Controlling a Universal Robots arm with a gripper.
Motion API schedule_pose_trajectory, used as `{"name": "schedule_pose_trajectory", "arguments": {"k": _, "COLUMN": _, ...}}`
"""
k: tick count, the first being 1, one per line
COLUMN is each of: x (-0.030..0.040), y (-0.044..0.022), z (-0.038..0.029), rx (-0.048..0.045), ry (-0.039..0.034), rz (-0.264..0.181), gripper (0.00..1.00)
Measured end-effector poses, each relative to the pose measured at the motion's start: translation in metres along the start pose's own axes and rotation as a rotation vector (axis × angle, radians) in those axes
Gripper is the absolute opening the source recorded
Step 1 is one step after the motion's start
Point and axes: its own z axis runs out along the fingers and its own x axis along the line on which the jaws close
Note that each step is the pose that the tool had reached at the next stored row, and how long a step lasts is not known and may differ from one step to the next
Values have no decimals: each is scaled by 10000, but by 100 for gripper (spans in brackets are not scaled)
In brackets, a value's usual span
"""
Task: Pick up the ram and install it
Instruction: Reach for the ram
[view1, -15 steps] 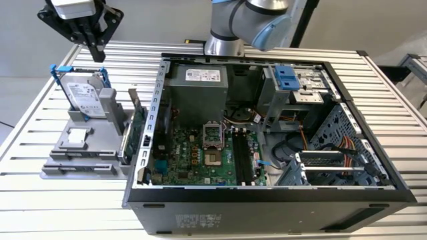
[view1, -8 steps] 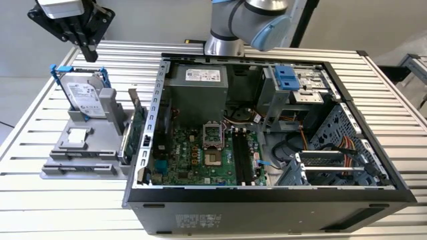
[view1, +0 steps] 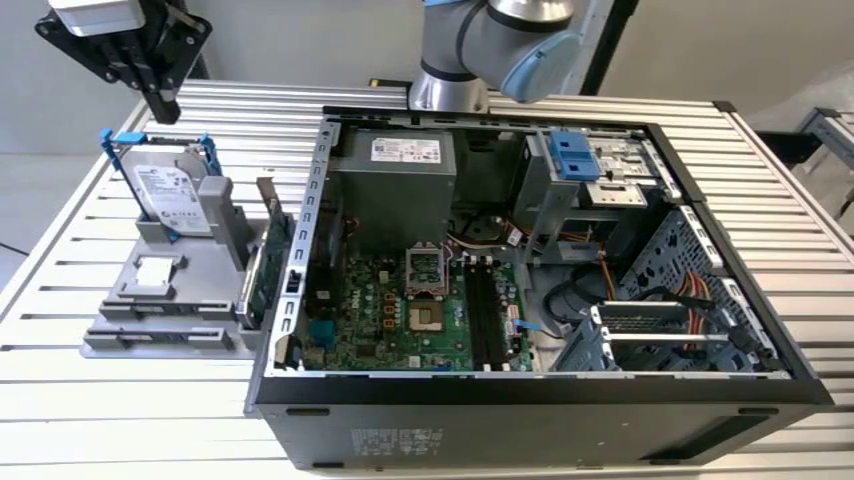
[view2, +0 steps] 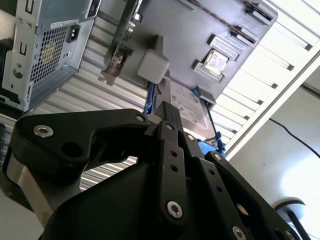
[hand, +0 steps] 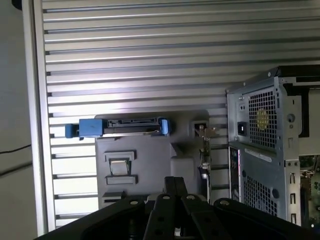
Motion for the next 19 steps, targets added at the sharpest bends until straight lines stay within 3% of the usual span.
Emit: {"name": "schedule_pose_trajectory", "arguments": {"k": 19, "x": 304, "y": -21, "z": -7, "rx": 0, "ry": 0, "rz": 0, "gripper": 0}}
